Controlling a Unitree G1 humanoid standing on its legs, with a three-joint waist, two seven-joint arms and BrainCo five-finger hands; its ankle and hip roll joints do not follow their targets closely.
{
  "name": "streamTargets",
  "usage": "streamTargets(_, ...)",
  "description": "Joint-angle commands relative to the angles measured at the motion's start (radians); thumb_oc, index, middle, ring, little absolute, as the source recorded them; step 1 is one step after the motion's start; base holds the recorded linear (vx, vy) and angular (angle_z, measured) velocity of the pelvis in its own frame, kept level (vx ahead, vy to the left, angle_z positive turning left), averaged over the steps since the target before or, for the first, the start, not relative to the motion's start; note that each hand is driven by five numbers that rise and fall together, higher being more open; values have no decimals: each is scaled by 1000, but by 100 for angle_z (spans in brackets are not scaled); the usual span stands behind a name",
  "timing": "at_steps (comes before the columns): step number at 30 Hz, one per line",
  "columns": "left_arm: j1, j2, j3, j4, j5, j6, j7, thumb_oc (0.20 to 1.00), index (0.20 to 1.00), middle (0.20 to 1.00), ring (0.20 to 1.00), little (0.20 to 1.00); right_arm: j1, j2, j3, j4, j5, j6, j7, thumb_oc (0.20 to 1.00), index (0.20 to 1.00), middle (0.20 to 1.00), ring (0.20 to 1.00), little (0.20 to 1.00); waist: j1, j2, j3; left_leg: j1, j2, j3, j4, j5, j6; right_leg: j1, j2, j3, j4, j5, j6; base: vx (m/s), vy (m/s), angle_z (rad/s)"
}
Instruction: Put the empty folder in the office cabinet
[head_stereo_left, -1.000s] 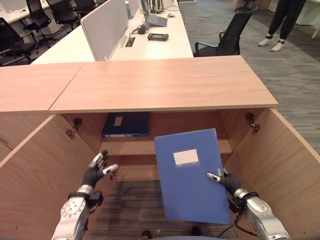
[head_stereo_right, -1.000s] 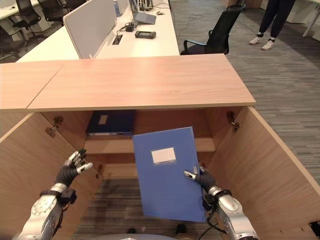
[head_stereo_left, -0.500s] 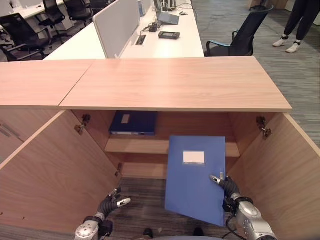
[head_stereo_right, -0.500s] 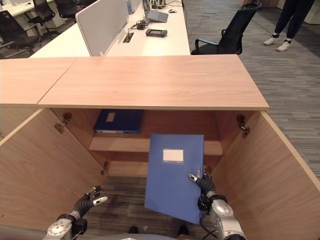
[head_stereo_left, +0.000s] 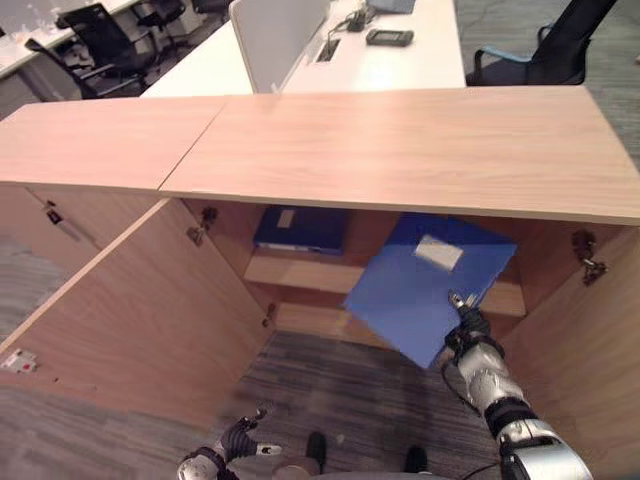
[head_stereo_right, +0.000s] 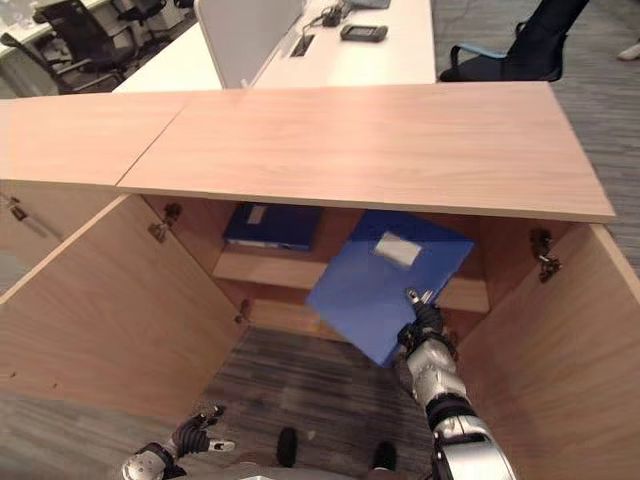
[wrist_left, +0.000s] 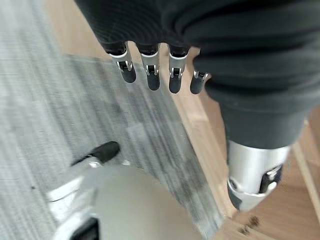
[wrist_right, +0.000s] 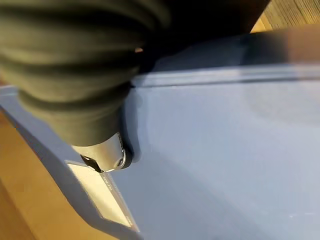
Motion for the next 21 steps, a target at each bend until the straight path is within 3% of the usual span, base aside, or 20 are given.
streamTargets(1, -105, 49, -36, 29, -31, -20, 41, 1000, 1000, 1000, 1000, 1000, -142, -12, -58, -4, 126, -119, -16, 200, 200, 200, 200, 200, 27, -28, 50, 2, 43, 3, 3, -47, -31, -23, -34, 12, 154, -200, 39, -41, -71, 20)
streamTargets(2, -114, 47, -27, 53, -49, -13, 68, 1000, 1000, 1000, 1000, 1000, -196, -31, -82, 16, 170, -138, -40, 200, 200, 200, 200, 200, 33, -10, 54, -9, 50, -4, 5, -39, -36, -46, -29, 10, 185, -217, 32, -23, -49, 14)
streamTargets(6, -137, 36, -19, 106, -56, -7, 95, 1000, 1000, 1000, 1000, 1000, -225, -51, -122, 22, 210, -167, -68, 200, 200, 200, 200, 200, 33, 4, 66, -32, 56, 5, 28, -28, -44, -57, -30, 3, 205, -238, 19, -29, -57, 16)
streamTargets(10, -144, 14, -10, 162, -56, 7, 101, 1000, 1000, 1000, 1000, 1000, -232, -69, -151, -24, 221, -194, -101, 200, 200, 200, 200, 200, 22, 2, 88, -125, 71, 84, 230, -52, -78, -16, -51, -19, 184, -262, -5, 1, -65, 28)
streamTargets(13, -140, 11, -11, 170, -45, 11, 101, 1000, 1000, 1000, 1000, 1000, -248, -82, -169, -21, 233, -204, -118, 200, 200, 200, 200, 200, 26, 6, 97, -175, 86, 107, 299, -21, -80, 18, -49, -30, 163, -262, -16, 69, -46, 17)
streamTargets(14, -135, 10, -9, 179, -43, 19, 104, 1000, 1000, 1000, 1000, 1000, -265, -98, -193, -23, 246, -218, -138, 200, 200, 200, 200, 200, 44, 10, 114, -241, 74, 93, 305, 4, -78, 45, -45, -34, 157, -277, -19, 70, -39, 18)
streamTargets(15, -136, 10, -10, 179, -43, 19, 104, 1000, 1000, 1000, 1000, 1000, -266, -98, -194, -24, 246, -218, -139, 200, 200, 200, 200, 200, 44, 10, 113, -243, 73, 92, 304, 6, -78, 44, -45, -35, 156, -276, -19, 192, -25, 19)
streamTargets(17, -133, -2, -31, 205, -23, 22, 112, 1000, 1000, 1000, 1000, 1000, -285, -101, -209, -22, 258, -242, -166, 200, 200, 200, 200, 200, 68, 18, 117, -297, 39, 60, 215, 64, -73, 71, -24, -31, 150, -294, -21, 234, 12, 31)
streamTargets(21, -134, -23, -41, 228, -22, 23, 127, 1000, 1000, 1000, 1000, 1000, -314, -88, -211, -3, 287, -260, -181, 200, 200, 200, 200, 200, 101, 5, 118, -357, -2, 72, 87, 78, -63, 134, 10, -2, 128, -332, -16, 306, -2, 5)
